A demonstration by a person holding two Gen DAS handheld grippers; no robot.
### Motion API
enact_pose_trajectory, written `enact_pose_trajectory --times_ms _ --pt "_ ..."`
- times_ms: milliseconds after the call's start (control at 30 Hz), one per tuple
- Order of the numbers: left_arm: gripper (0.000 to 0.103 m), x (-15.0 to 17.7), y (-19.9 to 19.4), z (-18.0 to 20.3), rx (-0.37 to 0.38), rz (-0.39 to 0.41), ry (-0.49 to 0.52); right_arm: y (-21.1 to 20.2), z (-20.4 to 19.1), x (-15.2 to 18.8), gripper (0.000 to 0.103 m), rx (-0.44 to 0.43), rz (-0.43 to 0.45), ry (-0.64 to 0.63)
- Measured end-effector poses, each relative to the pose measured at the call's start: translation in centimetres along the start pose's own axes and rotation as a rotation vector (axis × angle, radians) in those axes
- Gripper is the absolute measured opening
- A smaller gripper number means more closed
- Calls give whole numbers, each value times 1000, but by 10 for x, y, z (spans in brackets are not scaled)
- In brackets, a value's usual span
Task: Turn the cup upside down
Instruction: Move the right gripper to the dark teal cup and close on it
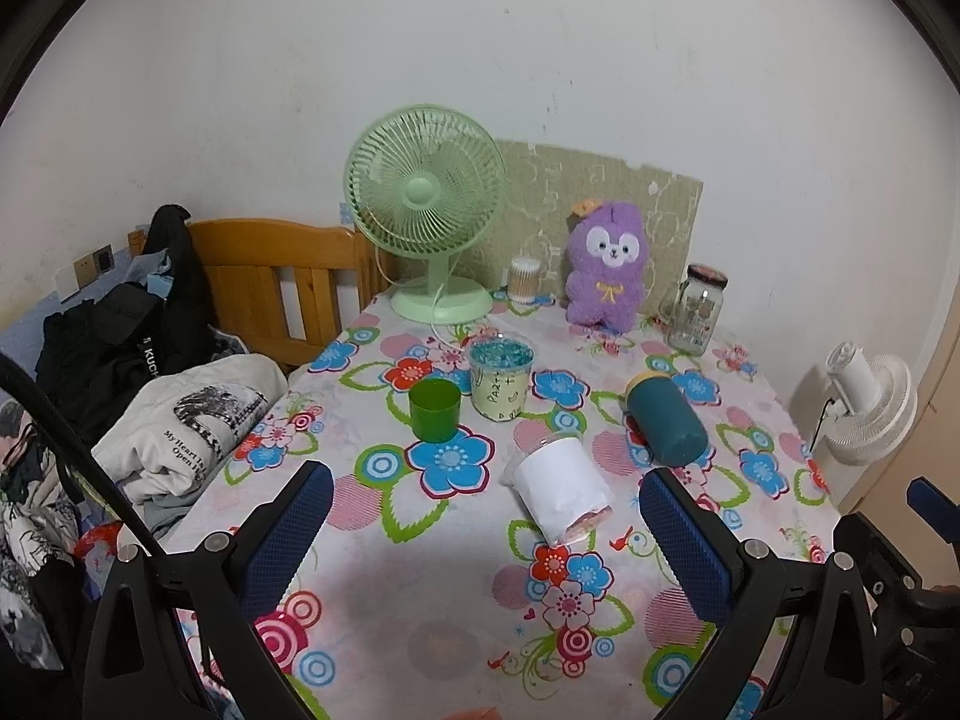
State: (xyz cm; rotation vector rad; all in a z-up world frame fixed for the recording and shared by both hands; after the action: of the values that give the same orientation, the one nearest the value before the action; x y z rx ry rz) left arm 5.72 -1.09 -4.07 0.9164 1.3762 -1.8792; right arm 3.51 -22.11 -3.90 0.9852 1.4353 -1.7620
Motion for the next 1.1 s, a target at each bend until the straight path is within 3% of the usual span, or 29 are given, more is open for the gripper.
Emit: enact_pose_trajectory --times_ms 300,500,633,733,833,1100 --pt "103 -16 71 2 13 -102 6 85 4 -12 103 -51 -223 16" --pt "103 -33 122 8 10 -158 21 146 -3 -22 103 -42 -331 -42" --pt "103 -41 155 10 -15 -197 32 178 -4 -32 103 5 -347 -93" --pt "103 -44 175 10 -33 -227 45 198 -5 -34 103 -8 -376 -103" --pt "103 -47 194 11 -86 -252 87 217 -14 -36 103 16 -378 -155" --pt "103 -55 240 5 -164 -315 143 253 -39 -35 103 -24 -413 -220"
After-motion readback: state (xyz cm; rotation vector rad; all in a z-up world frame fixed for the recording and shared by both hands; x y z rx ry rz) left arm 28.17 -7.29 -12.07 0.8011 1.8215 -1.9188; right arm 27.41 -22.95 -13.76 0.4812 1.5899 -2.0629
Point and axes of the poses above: each gripper's, at about its wrist camera, not at the fingertips, and y roughly the way its jaws point, z to its right, x to its underside, the point moved 4 cm from there along y, roughly the way its jaws point, and after that the axes turned 14 degrees about x, right-handed, at the moved point
